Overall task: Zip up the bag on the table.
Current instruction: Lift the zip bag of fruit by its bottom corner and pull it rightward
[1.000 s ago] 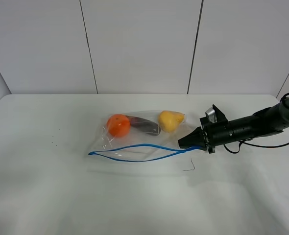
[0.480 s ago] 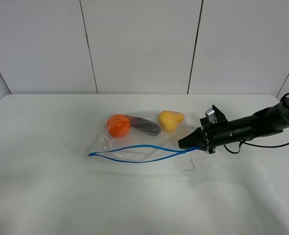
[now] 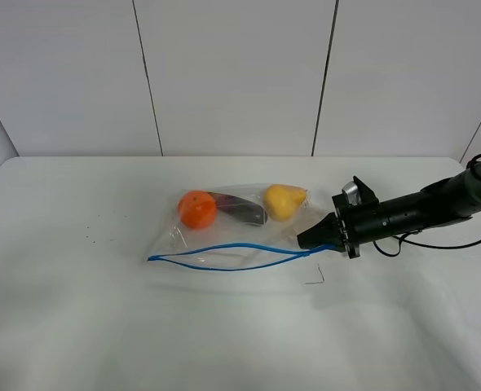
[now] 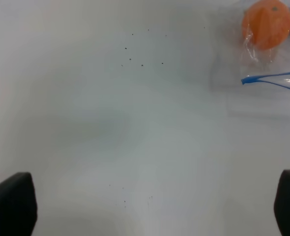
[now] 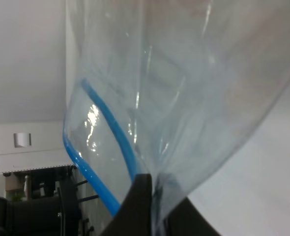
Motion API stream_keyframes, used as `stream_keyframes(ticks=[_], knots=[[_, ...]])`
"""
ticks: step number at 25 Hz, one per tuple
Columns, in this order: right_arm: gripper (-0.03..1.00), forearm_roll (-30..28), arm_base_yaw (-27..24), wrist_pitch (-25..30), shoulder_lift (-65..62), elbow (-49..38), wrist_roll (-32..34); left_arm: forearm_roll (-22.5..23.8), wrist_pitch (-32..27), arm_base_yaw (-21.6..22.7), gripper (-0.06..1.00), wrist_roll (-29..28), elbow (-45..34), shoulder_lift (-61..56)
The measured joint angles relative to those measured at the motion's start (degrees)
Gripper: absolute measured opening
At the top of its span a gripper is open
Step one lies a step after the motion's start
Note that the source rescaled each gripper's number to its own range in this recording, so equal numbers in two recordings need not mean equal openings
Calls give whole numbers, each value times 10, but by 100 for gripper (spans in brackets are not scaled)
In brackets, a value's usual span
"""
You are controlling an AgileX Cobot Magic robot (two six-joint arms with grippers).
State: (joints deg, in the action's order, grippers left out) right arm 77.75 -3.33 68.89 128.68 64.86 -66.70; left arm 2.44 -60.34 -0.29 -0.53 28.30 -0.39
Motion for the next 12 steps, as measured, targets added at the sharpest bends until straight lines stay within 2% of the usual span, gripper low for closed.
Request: stream_keyframes(ticks=[12], knots=[[0, -15, 0, 1, -73, 0, 19, -1, -1, 0, 100, 0, 0, 0]])
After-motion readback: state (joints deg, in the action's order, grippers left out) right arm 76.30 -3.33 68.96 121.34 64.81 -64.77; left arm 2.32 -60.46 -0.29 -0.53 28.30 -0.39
